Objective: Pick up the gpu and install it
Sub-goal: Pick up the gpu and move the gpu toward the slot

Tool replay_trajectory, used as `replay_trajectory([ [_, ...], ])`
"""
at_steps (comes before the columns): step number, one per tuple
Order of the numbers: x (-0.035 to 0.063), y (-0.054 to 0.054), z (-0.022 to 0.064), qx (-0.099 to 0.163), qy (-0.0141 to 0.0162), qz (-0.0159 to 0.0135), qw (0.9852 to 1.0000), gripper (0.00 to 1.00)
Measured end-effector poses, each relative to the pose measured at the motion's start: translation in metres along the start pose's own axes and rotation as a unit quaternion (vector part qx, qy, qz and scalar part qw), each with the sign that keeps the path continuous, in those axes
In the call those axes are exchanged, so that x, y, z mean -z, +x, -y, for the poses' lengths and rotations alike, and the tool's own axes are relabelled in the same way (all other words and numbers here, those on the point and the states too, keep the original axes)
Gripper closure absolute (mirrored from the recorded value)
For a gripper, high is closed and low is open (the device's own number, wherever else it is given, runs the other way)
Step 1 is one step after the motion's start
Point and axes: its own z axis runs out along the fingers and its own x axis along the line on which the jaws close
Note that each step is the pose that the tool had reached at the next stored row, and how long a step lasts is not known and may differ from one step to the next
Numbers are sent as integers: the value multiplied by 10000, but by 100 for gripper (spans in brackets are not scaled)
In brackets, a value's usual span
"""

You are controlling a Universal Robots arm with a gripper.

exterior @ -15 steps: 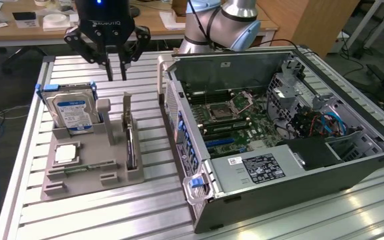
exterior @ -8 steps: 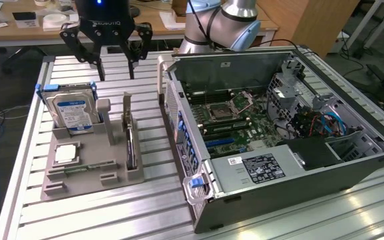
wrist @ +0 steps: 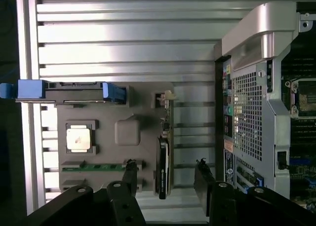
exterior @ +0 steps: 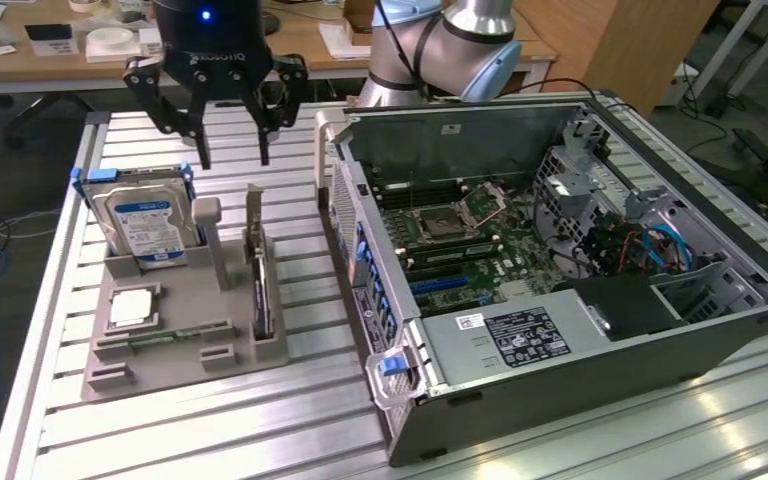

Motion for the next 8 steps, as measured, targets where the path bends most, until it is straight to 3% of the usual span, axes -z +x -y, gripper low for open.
replay_trajectory([
  [8,-79,-1,54,55,-2,-3,10000,41],
])
